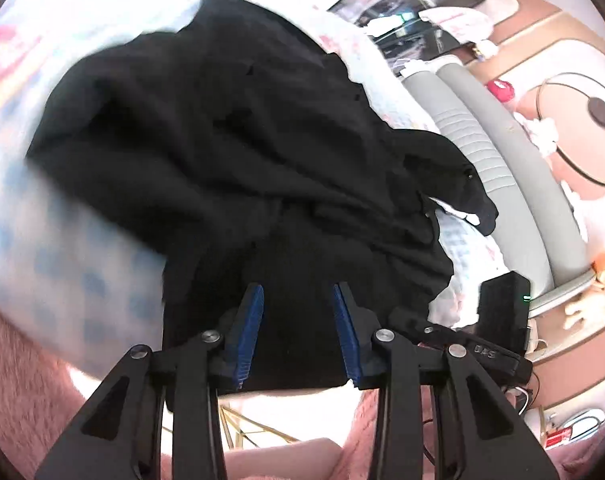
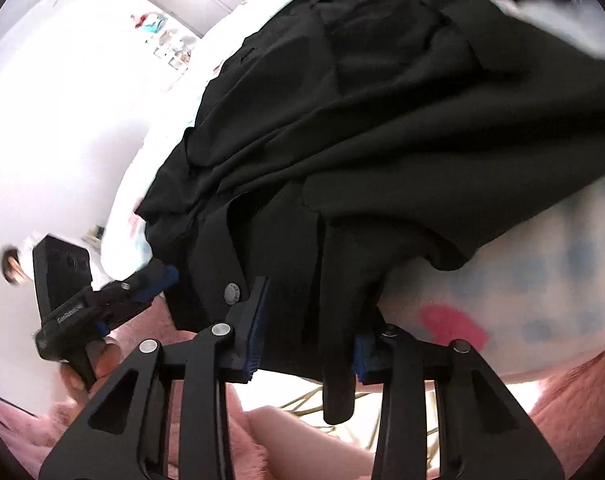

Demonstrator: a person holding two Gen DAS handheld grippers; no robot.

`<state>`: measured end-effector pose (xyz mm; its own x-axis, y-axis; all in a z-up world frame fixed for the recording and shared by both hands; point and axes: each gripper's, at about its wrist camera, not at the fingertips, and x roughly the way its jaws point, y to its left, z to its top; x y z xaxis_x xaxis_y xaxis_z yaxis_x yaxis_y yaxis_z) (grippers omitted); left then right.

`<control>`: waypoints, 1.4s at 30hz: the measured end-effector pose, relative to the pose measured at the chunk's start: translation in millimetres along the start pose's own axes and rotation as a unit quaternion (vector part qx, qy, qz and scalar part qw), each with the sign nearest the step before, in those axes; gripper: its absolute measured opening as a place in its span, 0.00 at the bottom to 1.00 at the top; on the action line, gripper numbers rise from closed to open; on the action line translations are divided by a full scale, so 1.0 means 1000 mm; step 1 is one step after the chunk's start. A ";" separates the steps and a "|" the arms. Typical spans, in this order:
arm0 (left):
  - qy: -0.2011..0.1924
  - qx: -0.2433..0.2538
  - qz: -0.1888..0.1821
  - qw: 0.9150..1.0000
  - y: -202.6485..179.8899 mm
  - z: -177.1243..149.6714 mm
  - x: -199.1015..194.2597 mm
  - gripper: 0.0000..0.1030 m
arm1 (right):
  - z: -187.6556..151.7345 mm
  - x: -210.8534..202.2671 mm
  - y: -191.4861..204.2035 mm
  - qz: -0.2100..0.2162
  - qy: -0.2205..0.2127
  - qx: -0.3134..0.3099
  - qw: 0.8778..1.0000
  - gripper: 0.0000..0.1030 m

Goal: Fold clothes

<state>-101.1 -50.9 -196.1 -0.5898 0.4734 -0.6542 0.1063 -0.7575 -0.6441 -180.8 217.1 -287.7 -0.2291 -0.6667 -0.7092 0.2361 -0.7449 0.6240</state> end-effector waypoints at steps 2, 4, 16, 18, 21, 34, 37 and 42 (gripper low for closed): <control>0.039 -0.009 0.001 0.999 0.009 0.005 0.021 0.40 | 0.001 0.005 -0.012 0.002 0.002 0.022 1.000 0.43; 0.058 -0.026 -0.002 0.998 0.016 0.007 0.032 0.39 | 0.003 0.017 -0.017 0.004 0.017 0.026 1.000 0.43; -0.034 0.044 0.094 0.994 -0.011 0.012 -0.017 0.43 | -0.008 -0.030 0.027 -0.173 -0.016 -0.068 0.982 0.36; -0.041 0.027 0.102 0.994 -0.006 0.020 -0.017 0.44 | 0.001 -0.040 0.023 -0.174 -0.029 -0.046 0.983 0.42; -0.046 0.029 0.095 0.994 -0.011 0.021 -0.018 0.44 | 0.013 -0.045 0.018 -0.208 -0.032 -0.038 0.977 0.43; 0.008 0.008 0.181 0.983 0.027 0.017 0.017 0.57 | 0.009 -0.038 0.029 -0.231 -0.015 -0.068 0.971 0.53; 0.024 -0.044 0.138 0.989 0.046 0.005 0.012 0.56 | 0.008 -0.034 0.026 -0.231 -0.008 -0.062 0.971 0.53; -0.012 0.026 0.094 0.995 0.006 0.001 -0.018 0.55 | 0.006 -0.042 0.025 -0.221 -0.007 -0.057 0.974 0.53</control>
<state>-90.3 -64.7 -188.1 -0.5830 0.3103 -0.7509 0.1758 -0.8541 -0.4895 -171.2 226.9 -240.2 -0.3446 -0.2820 -0.8954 0.2147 -0.9522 0.2173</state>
